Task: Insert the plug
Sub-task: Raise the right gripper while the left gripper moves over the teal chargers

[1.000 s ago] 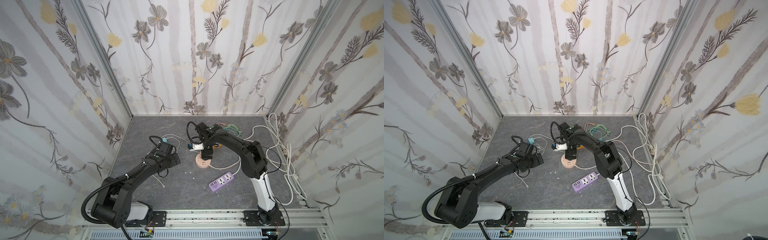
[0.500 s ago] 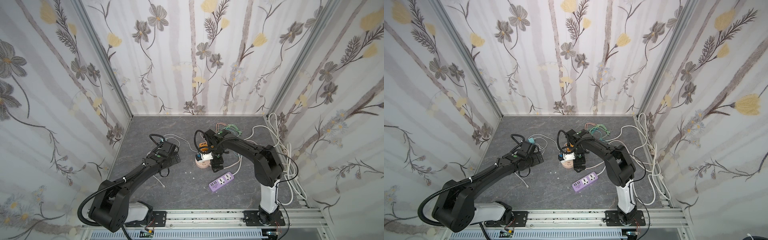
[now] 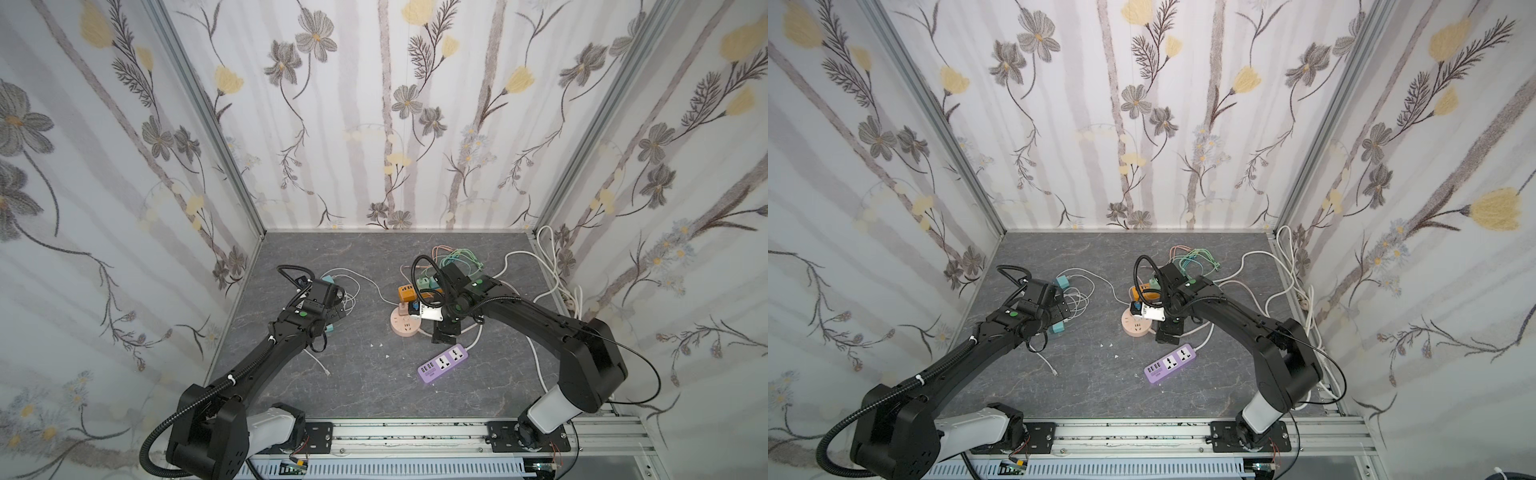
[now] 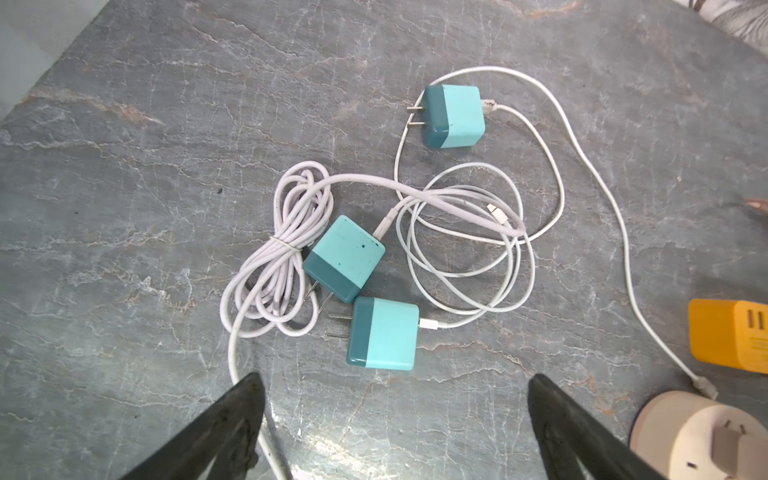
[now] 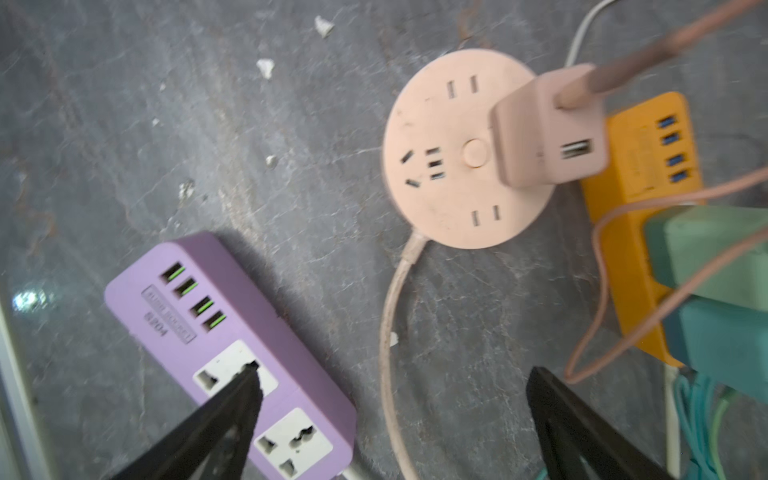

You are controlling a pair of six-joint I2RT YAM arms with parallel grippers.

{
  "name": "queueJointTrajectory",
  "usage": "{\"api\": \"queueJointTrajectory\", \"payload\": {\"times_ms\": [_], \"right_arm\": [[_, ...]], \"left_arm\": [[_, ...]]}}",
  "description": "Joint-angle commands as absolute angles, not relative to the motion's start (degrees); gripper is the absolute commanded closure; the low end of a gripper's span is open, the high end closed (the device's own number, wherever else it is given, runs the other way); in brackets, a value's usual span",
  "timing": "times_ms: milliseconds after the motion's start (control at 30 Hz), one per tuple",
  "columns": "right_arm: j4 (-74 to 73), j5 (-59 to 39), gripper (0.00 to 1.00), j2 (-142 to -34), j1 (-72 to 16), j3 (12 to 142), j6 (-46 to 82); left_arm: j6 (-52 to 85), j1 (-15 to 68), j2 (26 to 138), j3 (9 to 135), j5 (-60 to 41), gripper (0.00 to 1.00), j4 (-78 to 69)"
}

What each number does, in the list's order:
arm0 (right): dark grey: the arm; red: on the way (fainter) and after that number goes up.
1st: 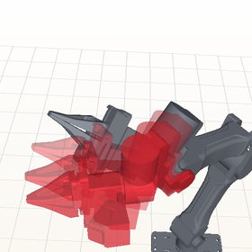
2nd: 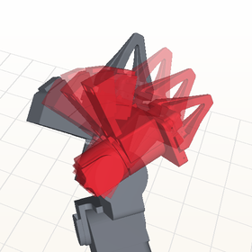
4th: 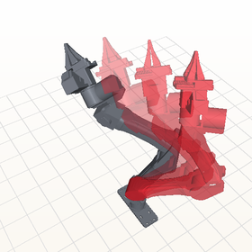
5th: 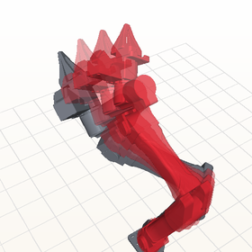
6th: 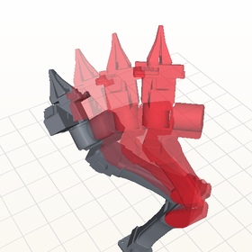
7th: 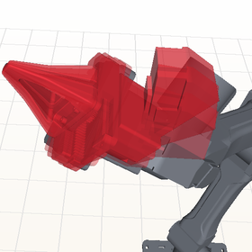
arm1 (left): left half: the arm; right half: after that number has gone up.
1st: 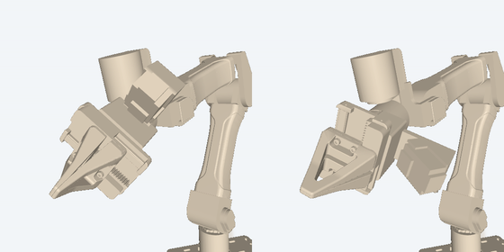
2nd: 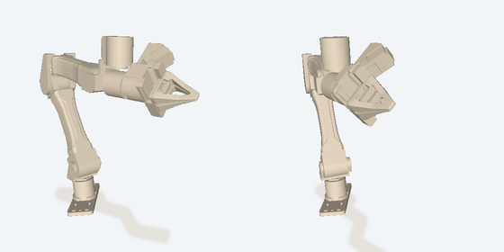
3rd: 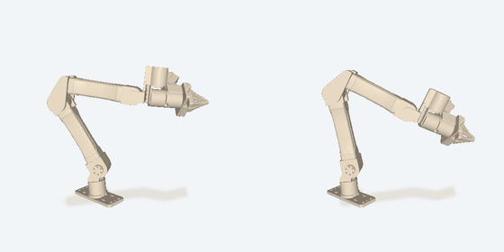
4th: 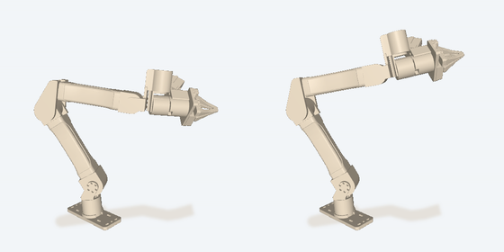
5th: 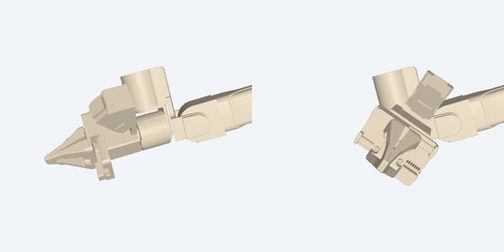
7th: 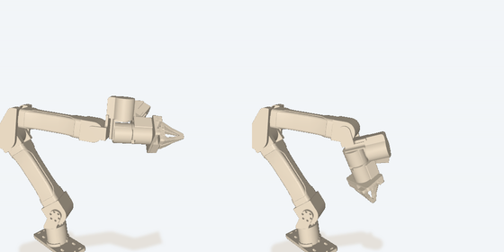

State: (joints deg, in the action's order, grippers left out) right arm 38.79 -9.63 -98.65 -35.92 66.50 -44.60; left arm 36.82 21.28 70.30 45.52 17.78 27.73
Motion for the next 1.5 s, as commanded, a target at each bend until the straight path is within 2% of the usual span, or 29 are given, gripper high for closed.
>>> {"api": "queueJointTrajectory", "payload": {"times_ms": [0,133,200,333,567,700,867,1033,1333,1467], "right_arm": [[15.71,-1.18,0.01,-92.94,-35.72,60.91,-28.12],[-4.82,12.41,0.01,-82.44,-35.55,48.64,-15.02],[-10.45,16.57,0.01,-78.54,-35.42,45.18,-9.23],[-8.07,21.71,0.01,-72.87,-35.33,44.53,3.85],[2.06,30.16,0.01,-71.1,-34.7,44.71,27.32],[-1.95,26.94,0.01,-69.24,-34.21,41.93,26.61],[2.86,25.84,0.01,-67.81,-34.07,44.2,26.19],[2.85,21.3,0.01,-66.64,-34.01,44.04,25.02],[2.03,18.72,0.01,-67.92,-33.99,44.17,24.34],[1.17,15.93,0.01,-69.53,-33.93,45.01,24.47]], "left_arm": [[33.88,20.54,71.93,46.44,16.53,0.0,29.68],[32.52,19.03,77.52,47.91,8.87,0.0,29.49],[32.17,18.77,79.18,48.74,7.57,0.0,29.31],[30.93,17.25,81.78,49.78,3.47,0.0,27.31],[30.08,13.6,87.85,51.24,-4.46,0.0,24.26],[29.83,13.22,91.32,51.68,-7.05,0.0,22.63],[29.7,13.21,93.28,50.91,-5.58,0.0,21.9],[29.26,13.6,95.38,49.76,-10.23,0.0,21.86],[32.84,18.5,87.46,45.94,-13.48,0.0,25.56],[37.5,20.68,83.56,42.0,-19.93,0.0,18.8]]}}
